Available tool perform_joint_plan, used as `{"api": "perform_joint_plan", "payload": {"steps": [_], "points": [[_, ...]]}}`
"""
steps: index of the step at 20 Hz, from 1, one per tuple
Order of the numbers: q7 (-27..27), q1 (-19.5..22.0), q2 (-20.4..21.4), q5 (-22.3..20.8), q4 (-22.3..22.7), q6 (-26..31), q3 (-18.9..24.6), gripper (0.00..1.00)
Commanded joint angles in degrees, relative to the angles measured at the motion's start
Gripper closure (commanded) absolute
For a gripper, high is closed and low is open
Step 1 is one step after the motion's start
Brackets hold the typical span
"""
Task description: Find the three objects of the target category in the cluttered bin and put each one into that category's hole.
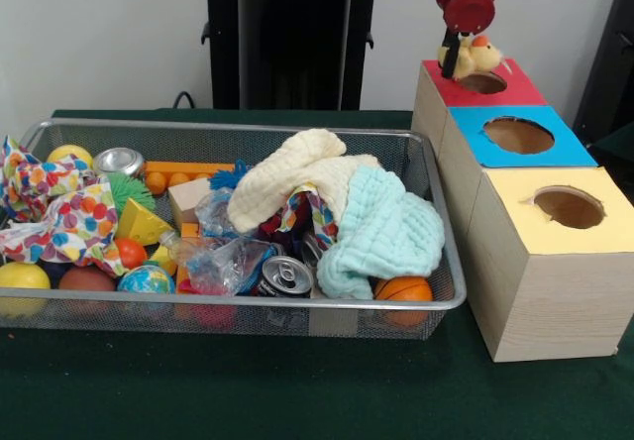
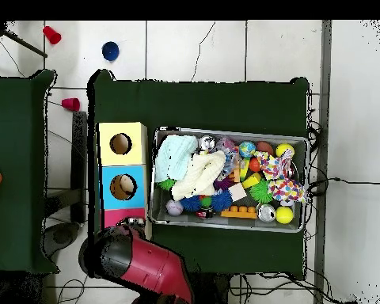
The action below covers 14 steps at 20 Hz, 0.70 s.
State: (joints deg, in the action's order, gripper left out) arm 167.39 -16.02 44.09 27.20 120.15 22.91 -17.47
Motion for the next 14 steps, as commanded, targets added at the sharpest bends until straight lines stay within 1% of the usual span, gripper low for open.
{"api": "perform_joint_plan", "payload": {"steps": [1, 4, 5, 6, 11, 14], "points": [[7.02, -0.10, -1.90, -0.59, -4.76, 3.32, 0.14, 0.00], [7.83, -0.75, -2.57, -0.48, -5.49, 3.23, -0.53, 0.00], [8.49, -0.72, -2.15, -0.05, -5.46, 4.25, -0.63, 0.00], [9.33, -0.29, -1.32, 1.32, -4.83, 4.40, 0.47, 0.00], [9.62, -0.92, 0.59, 0.72, -5.96, 7.94, -0.83, 0.00], [10.00, -1.39, 0.88, 0.29, -6.91, 9.40, -1.72, 0.00]]}}
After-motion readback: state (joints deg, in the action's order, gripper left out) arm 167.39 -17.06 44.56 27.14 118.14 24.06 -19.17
